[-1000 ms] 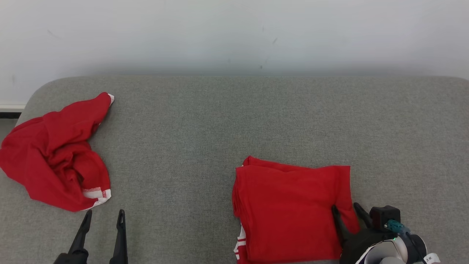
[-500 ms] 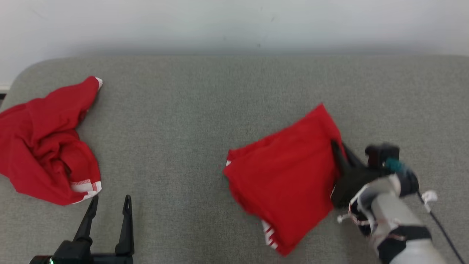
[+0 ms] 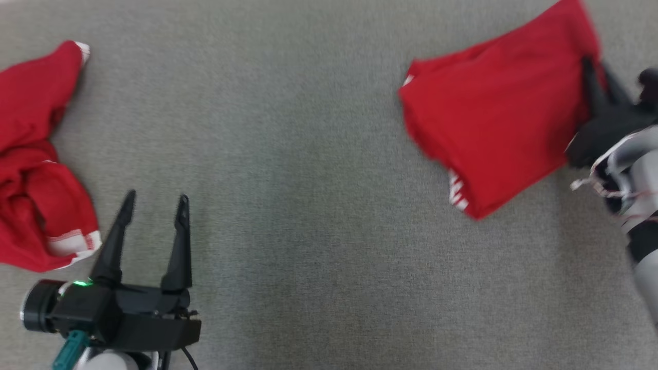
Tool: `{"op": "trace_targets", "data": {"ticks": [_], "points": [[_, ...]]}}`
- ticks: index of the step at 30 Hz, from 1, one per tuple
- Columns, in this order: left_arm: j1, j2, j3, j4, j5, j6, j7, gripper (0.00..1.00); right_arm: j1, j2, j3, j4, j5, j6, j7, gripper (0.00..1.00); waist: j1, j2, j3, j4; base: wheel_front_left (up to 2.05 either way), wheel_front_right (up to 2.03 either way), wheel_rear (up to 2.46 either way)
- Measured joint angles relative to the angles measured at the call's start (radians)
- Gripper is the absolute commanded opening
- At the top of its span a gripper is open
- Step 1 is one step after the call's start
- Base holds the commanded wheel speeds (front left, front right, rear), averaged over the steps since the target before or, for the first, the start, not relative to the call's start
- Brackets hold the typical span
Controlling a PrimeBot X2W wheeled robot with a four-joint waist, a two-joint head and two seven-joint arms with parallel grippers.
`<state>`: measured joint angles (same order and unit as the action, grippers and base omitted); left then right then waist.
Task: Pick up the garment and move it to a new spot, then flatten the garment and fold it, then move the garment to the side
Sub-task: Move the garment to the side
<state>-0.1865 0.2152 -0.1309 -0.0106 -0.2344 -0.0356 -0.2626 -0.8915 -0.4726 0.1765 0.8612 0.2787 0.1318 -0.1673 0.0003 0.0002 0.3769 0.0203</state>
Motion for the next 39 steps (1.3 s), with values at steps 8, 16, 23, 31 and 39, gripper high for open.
{"op": "trace_targets", "data": {"ticks": [8, 16, 23, 31, 39], "points": [[-0.034, 0.032, 0.036, -0.116, 0.048, -0.015, 0.000, 1.00, -0.115, -0.111, -0.002, -0.004, -0.001, 0.000, 0.018, 0.00, 0.0001, 0.0000, 0.107, -0.053, 0.00, 0.00, 0.00], [-0.032, 0.091, 0.079, -0.231, 0.069, -0.007, 0.011, 1.00, -0.198, -0.206, -0.007, 0.002, 0.013, 0.000, 0.035, 0.00, -0.0001, 0.0001, 0.197, -0.156, 0.00, 0.00, 0.00], [-0.027, 0.124, 0.095, -0.306, 0.075, 0.000, 0.049, 1.00, -0.271, -0.268, 0.024, 0.026, 0.017, 0.000, 0.036, 0.00, -0.0002, 0.0000, 0.260, -0.229, 0.00, 0.00, 0.00], [-0.020, 0.140, 0.102, -0.357, 0.077, 0.009, 0.062, 1.00, -0.378, -0.308, 0.049, 0.039, -0.013, 0.000, 0.039, 0.00, -0.0003, -0.0001, 0.328, -0.269, 0.00, 0.00, 0.00], [-0.020, 0.136, 0.101, -0.350, 0.073, 0.018, 0.049, 1.00, -0.429, -0.306, 0.031, 0.063, -0.089, 0.000, 0.022, 1.00, -0.0003, -0.0001, 0.337, -0.263, 0.00, 0.00, 0.00]]}}
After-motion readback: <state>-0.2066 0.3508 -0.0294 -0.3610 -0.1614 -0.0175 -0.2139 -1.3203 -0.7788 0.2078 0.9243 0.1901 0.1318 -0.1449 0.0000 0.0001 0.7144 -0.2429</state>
